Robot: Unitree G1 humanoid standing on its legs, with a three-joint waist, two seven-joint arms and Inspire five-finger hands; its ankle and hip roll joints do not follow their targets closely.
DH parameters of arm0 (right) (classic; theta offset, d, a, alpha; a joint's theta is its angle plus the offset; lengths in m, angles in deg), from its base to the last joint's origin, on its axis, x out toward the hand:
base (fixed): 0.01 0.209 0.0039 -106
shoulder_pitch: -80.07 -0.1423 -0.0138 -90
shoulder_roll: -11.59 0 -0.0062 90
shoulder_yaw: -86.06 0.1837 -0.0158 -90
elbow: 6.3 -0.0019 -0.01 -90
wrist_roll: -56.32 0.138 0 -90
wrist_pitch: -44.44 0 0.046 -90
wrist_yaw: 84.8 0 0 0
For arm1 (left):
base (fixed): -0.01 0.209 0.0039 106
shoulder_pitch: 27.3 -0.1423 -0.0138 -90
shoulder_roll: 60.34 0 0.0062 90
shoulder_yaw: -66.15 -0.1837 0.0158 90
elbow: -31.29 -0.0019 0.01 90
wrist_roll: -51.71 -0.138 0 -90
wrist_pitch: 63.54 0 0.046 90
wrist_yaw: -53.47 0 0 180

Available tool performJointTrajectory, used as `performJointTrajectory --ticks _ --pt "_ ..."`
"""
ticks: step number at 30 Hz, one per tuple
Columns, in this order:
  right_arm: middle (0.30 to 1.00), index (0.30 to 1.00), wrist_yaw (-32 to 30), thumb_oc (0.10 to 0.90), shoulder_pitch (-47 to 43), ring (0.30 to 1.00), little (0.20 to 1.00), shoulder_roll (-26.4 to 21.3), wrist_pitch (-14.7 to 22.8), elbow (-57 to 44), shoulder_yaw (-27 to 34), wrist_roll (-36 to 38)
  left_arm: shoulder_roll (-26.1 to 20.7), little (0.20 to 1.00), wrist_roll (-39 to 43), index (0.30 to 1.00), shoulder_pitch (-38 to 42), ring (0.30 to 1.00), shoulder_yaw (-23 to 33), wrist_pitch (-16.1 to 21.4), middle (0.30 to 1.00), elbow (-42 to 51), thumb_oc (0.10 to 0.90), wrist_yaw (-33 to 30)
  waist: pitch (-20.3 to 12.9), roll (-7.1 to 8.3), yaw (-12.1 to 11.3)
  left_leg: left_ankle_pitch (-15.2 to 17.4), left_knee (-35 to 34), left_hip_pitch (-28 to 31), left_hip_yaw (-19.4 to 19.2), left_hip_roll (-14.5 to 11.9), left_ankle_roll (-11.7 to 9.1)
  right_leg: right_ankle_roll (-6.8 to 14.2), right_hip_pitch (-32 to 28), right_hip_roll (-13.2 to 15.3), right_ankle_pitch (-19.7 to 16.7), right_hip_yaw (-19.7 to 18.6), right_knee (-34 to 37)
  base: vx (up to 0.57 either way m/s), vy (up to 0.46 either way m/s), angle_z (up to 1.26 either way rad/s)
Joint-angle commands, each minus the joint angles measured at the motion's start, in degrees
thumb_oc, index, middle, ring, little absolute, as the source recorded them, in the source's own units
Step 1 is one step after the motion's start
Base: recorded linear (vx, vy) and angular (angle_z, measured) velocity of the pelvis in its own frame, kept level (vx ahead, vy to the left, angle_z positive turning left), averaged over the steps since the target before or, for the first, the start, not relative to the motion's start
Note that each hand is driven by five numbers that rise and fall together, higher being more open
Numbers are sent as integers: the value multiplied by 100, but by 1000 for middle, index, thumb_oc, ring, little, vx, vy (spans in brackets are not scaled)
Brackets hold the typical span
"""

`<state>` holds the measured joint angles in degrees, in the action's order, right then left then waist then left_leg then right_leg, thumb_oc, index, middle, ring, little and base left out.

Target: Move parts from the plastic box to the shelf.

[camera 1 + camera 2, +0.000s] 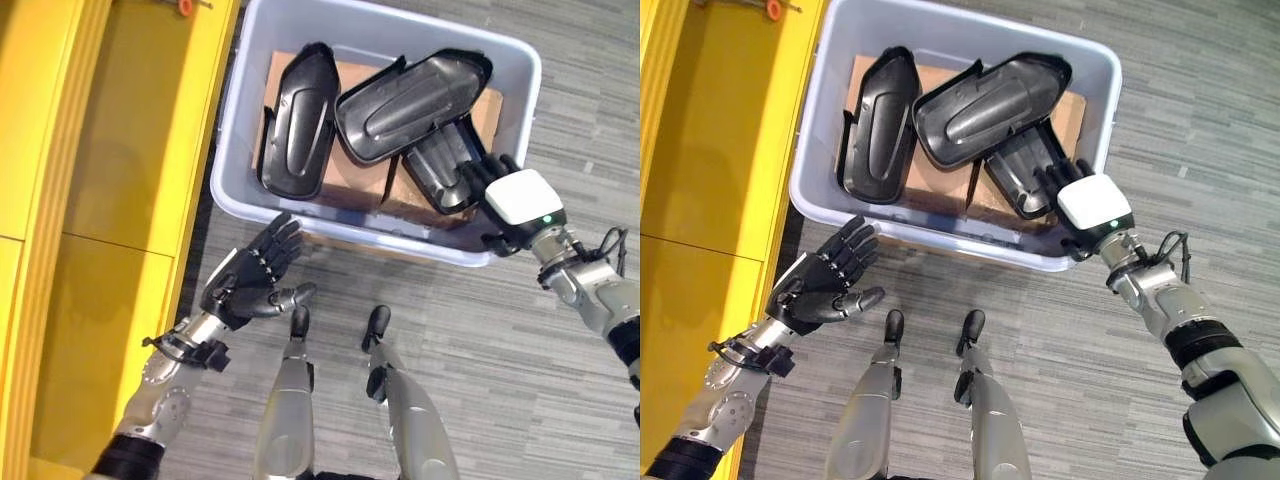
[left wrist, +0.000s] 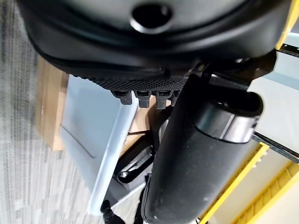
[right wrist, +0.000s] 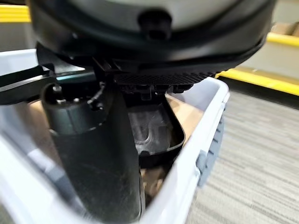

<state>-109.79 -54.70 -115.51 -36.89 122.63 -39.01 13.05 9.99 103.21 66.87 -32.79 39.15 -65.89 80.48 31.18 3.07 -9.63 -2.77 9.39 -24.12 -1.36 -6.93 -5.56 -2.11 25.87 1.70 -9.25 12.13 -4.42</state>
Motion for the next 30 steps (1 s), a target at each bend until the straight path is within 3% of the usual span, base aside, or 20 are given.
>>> performJointTrajectory --ticks 1,3,13,25,26,30 --pt "1000 1000 -221 900 -577 1000 1000 -396 -663 254 48 -152 -14 1000 171 1000 42 1000 128 294 1000 697 900 218 -139 -108 42 102 335 -482 -24 -106 104 386 68 93 1149 -24 -912 -30 -42 -1" --pt "1000 1000 -197 900 -819 1000 1000 -347 -852 391 -55 -162 -8 1000 180 1000 100 1000 111 267 1000 656 900 284 -139 -147 20 93 385 -636 -9 -90 111 378 231 114 1147 9 -981 -15 -20 0" --pt "1000 1000 116 900 -1164 1000 1000 -261 -1001 622 -339 -265 33 1000 158 1000 140 1000 130 228 1000 608 900 366 -139 -269 -15 40 524 -1105 44 -37 132 362 745 159 1170 66 -1270 -2 -3 0" --pt "1000 1000 194 900 -1296 1000 1000 -3 -1234 1088 -489 -235 22 1000 189 1000 310 1000 35 239 1000 521 900 304 -139 -410 -14 47 1007 -2114 141 21 219 339 1838 273 1221 128 -1999 -5 -32 4" --pt "1000 1000 175 900 -1238 1000 1000 30 -1250 1134 -504 -233 17 1000 185 1000 265 1000 17 242 1000 497 900 328 -139 -429 -21 198 1059 -2021 156 32 192 384 1766 276 1355 87 -2083 37 -64 4" --pt "1000 1000 69 900 -1265 1000 1000 58 -1237 1334 -496 -45 -30 1000 191 1000 325 1000 6 222 1000 449 900 376 -139 -467 -29 235 1259 -2333 157 43 225 386 2112 348 1377 106 -2322 5 -58 0"
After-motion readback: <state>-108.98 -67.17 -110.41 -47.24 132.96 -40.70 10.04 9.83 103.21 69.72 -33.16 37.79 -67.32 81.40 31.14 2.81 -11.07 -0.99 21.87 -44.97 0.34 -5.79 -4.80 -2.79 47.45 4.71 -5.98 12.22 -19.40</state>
